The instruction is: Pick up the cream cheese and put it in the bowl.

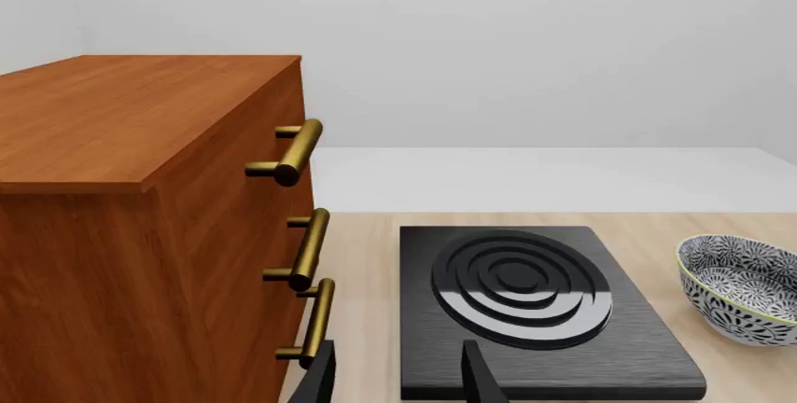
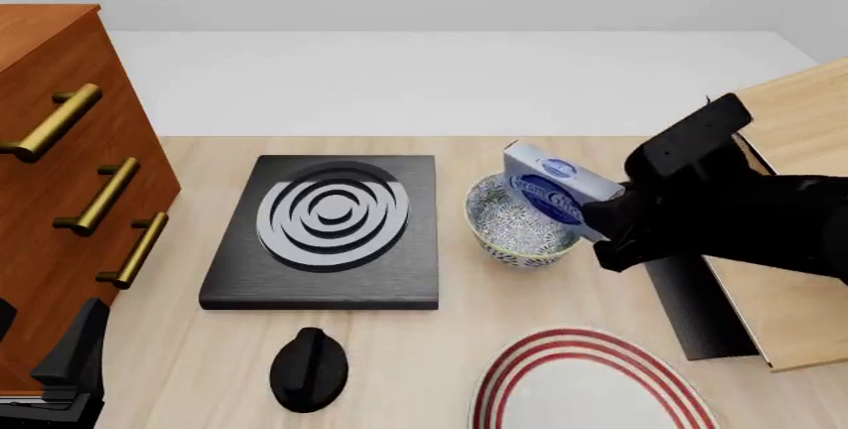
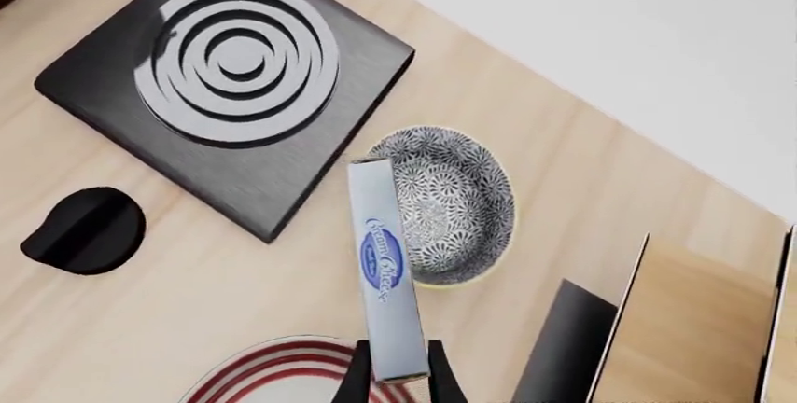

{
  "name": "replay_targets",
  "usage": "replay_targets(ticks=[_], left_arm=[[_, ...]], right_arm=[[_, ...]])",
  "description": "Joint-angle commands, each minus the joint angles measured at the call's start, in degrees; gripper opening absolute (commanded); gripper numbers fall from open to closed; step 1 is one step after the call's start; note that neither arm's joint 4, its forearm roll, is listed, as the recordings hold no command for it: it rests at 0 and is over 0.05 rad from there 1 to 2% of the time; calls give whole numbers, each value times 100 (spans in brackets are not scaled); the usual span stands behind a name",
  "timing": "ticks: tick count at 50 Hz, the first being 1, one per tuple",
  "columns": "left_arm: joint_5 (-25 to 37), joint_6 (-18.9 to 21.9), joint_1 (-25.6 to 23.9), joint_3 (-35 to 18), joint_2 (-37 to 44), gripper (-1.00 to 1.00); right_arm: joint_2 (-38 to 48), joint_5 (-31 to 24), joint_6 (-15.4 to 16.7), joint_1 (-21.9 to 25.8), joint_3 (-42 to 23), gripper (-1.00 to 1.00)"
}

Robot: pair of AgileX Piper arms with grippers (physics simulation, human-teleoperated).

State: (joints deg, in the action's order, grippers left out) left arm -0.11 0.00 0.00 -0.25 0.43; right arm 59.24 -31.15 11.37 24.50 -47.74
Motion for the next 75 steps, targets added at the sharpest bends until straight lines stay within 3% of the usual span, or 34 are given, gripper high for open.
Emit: replay_targets(ticks=[1, 17, 39, 75], left_arm=[[0, 0, 0, 0, 0, 100], [0, 0, 0, 0, 0, 100], [0, 0, 0, 0, 0, 100], [0, 0, 0, 0, 0, 100]], right_arm=[[420, 98, -139, -258, -213, -100], [1050, 550, -236, -597, -298, -100], [1853, 1240, -396, -707, -256, -100], [2560, 1880, -485, -738, -114, -100]])
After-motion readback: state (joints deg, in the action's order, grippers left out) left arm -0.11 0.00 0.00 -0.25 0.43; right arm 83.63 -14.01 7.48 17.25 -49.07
